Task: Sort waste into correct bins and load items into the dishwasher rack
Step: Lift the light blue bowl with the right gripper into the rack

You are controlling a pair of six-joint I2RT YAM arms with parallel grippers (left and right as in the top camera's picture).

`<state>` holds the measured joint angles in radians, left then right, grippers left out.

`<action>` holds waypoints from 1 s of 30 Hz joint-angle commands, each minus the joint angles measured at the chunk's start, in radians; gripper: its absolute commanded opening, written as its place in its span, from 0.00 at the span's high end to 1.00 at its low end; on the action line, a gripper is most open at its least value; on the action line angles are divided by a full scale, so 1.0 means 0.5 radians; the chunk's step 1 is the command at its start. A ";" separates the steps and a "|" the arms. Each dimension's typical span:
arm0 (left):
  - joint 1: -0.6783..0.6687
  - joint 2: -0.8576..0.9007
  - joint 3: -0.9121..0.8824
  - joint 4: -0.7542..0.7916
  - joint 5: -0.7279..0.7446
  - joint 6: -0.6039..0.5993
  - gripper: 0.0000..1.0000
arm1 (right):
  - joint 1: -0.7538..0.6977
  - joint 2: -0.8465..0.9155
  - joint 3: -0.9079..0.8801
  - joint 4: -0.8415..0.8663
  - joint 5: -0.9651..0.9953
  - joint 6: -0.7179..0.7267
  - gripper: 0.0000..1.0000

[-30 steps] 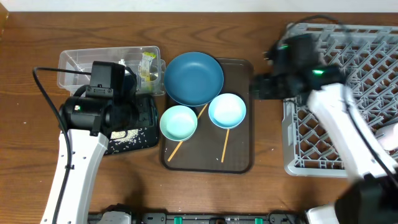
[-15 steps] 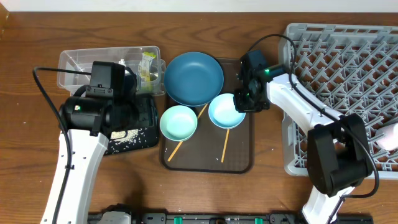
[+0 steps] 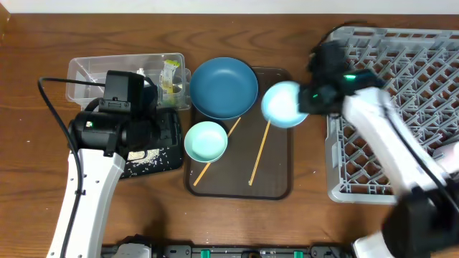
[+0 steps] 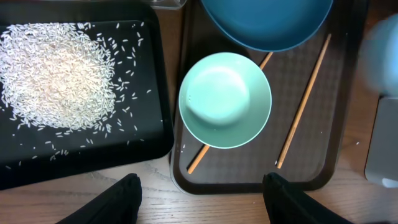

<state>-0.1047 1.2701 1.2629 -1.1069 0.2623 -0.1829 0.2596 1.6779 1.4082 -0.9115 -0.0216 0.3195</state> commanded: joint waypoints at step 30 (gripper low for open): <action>0.011 0.007 -0.002 -0.008 -0.011 0.011 0.34 | -1.196 0.018 0.078 0.500 2.412 -0.233 0.99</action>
<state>-0.1047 1.2701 1.2629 -1.1069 0.2623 -0.1829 -0.3138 1.6371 1.4437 -0.6743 1.0798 0.2104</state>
